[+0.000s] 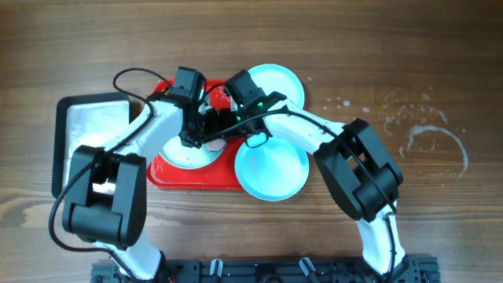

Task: Clean dirty plates on tray and stack at the side
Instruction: 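Continue scrubbing the plate in circles while the right gripper holds it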

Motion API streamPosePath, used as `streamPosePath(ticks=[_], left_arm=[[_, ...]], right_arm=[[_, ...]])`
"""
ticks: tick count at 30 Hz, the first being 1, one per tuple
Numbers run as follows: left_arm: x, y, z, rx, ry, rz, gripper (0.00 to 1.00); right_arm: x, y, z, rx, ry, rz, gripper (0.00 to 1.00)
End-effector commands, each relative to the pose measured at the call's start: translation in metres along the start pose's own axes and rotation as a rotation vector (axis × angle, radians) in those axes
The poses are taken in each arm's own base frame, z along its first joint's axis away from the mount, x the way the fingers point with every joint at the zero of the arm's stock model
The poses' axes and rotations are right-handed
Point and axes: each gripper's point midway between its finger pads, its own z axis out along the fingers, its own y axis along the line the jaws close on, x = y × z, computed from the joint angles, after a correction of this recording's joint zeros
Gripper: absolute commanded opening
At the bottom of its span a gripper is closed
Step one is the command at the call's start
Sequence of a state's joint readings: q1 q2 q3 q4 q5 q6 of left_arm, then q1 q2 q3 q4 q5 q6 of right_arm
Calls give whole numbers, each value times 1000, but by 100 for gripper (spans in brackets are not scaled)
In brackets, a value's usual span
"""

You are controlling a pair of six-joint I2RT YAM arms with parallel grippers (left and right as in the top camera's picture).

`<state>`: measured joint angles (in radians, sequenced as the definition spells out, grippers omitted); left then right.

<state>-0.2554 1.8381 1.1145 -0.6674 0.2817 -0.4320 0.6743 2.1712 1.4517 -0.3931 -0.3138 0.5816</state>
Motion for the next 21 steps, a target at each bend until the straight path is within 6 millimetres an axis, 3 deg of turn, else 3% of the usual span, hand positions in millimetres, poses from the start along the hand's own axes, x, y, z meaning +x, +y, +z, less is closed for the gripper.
streamPosePath(ticks=[1,6,13,17,21], left_arm=[[56,9,10,-73,203,26,4],[62,69,-8,-287,246,-74,4],[22,143,-32,-553,55,-224,4],[-5,157,-37,-592,-65,-237,4],[-39,140,-30,-498,-195,-229,4]], right_arm=[[15,-1,16,22,31,6,4],[15,0,16,15,34,6,4],[16,0,16,16,36,6,4],[16,0,16,17,36,6,4],[16,-1,16,18,38,6,4]])
